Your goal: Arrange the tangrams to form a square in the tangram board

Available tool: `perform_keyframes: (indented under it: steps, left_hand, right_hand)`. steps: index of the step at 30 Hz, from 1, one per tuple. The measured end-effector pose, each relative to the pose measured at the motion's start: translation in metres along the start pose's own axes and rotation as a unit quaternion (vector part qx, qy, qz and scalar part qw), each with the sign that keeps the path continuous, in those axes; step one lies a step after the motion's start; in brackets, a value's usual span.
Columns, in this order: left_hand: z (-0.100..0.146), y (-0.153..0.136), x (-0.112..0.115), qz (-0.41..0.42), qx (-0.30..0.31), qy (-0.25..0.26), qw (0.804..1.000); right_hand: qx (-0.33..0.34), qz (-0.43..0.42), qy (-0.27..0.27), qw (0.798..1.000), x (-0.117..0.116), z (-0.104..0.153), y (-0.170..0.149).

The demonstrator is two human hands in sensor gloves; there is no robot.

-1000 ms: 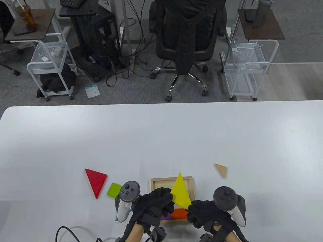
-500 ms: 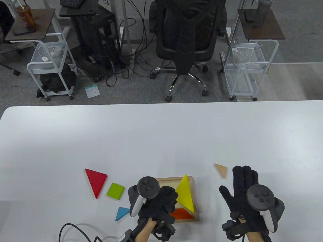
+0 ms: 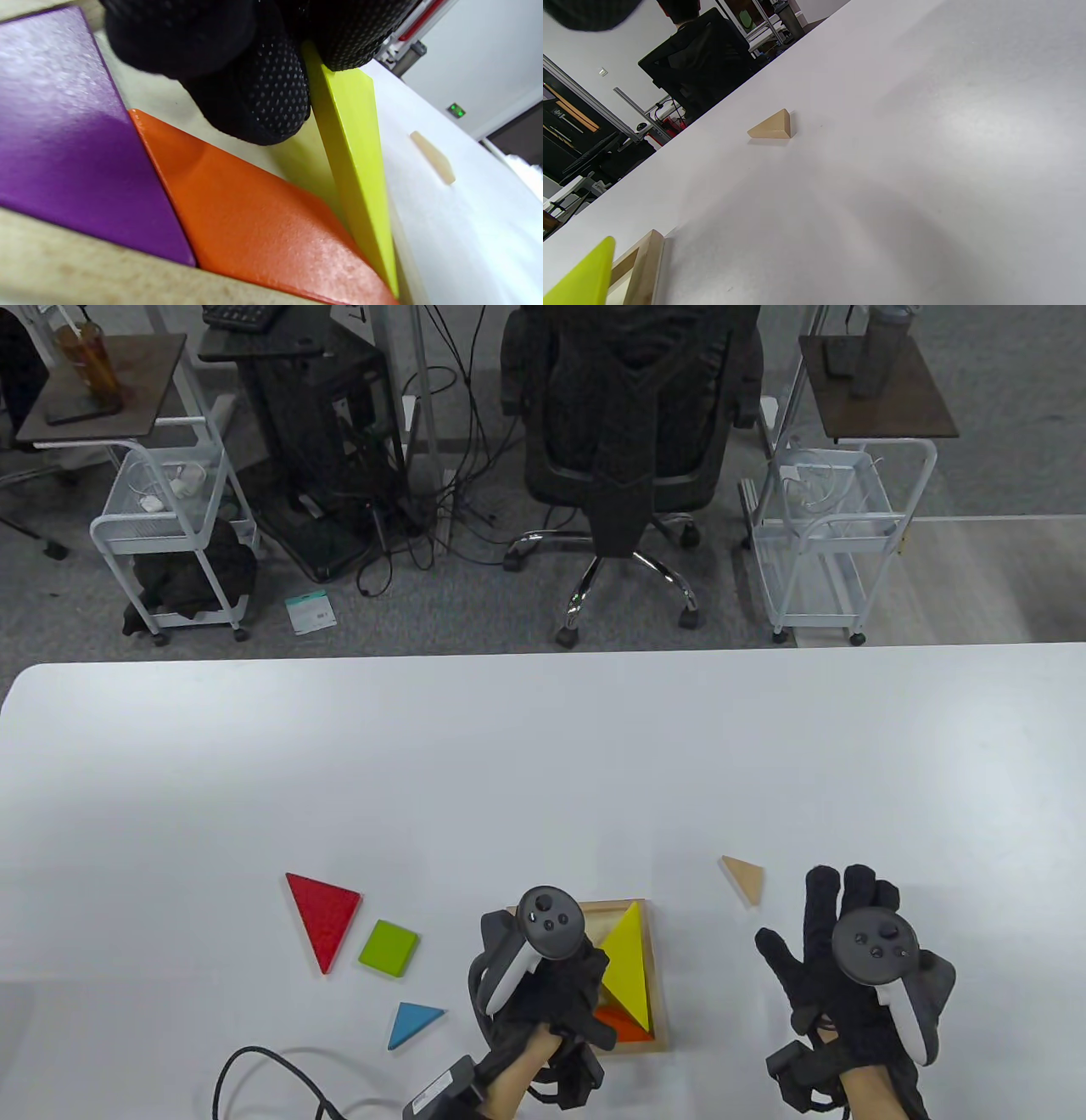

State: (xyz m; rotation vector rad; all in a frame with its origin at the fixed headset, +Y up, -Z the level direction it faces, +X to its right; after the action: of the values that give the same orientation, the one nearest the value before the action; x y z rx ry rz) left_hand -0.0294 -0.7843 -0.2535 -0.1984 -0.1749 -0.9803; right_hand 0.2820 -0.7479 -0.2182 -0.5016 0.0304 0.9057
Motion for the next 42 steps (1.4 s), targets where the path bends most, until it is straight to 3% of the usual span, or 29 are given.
perform_keyframes:
  steps: [16,21,25,27,30,37,42]
  left_hand:
    - [-0.010,0.024,0.016,-0.204,0.025,-0.040,0.978]
    - [-0.007,0.030,0.018,-0.259,0.044,-0.021,0.965]
    - [0.008,0.031,0.003,-0.273,0.076,0.037,0.958]
    - [0.018,0.025,-0.010,-0.266,0.093,0.061,0.957]
    - [0.034,0.001,-0.035,-0.258,0.121,0.084,0.955]
    - [0.055,-0.073,-0.074,-0.248,0.108,0.115,0.956]
    - [0.054,-0.103,-0.079,-0.239,0.085,0.114,0.961]
  right_hand:
    - [0.010,0.023,0.002,1.000,-0.005,0.000,0.005]
    - [0.013,0.068,0.006,0.998,-0.015,0.000,0.014]
    - [0.028,0.131,0.027,0.991,-0.026,0.000,0.028]
    - [0.029,0.154,0.035,0.987,-0.027,0.000,0.033]
    - [0.041,0.208,0.007,0.977,-0.018,-0.006,0.037]
    - [-0.006,0.285,-0.005,0.959,0.032,-0.042,0.049]
    - [-0.047,0.255,0.036,0.965,0.025,-0.077,0.058]
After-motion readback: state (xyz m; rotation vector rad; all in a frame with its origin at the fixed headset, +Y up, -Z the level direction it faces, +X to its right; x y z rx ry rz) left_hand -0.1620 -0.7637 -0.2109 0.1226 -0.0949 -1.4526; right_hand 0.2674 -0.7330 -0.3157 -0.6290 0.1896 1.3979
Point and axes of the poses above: the tracker on the back of each hand, its own y axis roughly to the thumb side, its own z axis roughly from the fingertips to the wrist, x = y × z, the point moved 3 cm from there along -z, roughly from the wrist to the fingertips, and after that the axes turned 13 degrees about y, right-handed, at the moved point
